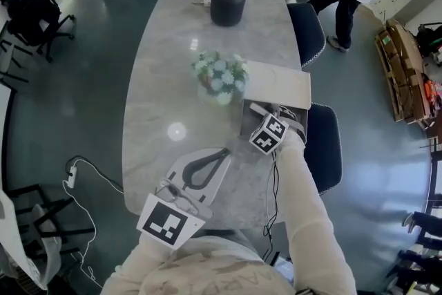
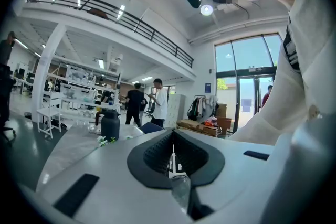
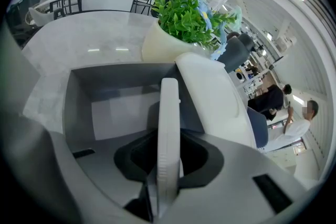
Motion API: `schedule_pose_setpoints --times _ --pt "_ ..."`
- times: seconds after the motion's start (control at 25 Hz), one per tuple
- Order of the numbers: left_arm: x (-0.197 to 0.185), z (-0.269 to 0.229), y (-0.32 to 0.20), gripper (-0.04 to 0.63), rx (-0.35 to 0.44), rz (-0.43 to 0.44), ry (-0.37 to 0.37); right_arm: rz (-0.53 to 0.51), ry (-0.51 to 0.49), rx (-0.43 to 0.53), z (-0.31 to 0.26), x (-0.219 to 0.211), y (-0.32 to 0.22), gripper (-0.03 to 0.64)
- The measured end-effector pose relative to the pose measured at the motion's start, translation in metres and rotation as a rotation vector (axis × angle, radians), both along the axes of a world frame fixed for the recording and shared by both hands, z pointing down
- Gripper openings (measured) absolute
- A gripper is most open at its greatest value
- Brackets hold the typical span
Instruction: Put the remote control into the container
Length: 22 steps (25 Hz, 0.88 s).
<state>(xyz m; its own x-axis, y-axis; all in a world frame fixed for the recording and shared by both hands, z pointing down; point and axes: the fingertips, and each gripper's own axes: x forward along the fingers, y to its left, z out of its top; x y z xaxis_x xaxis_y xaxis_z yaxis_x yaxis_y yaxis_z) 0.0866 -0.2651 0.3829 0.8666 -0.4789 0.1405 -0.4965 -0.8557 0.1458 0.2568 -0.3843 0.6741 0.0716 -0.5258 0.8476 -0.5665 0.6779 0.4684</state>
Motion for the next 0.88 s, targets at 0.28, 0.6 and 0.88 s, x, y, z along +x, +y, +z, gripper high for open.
schedule_pose_setpoints --times 0.28,0.6,0.88 --pt "-0.001 0.001 -0.001 0.014 -0.002 -0.007 0.003 -0.026 -0.010 -0.036 -0.003 -0.004 0.002 0.114" --pt "-0.001 -0.002 0.002 0.014 0.004 0.004 0.007 -0.068 -0.040 -0.089 -0.006 -0.016 0.015 0.144" --pt "0.002 -0.003 0.007 0.014 0.008 0.012 0.012 -0.090 -0.042 -0.130 -0.005 -0.020 0.022 0.177"
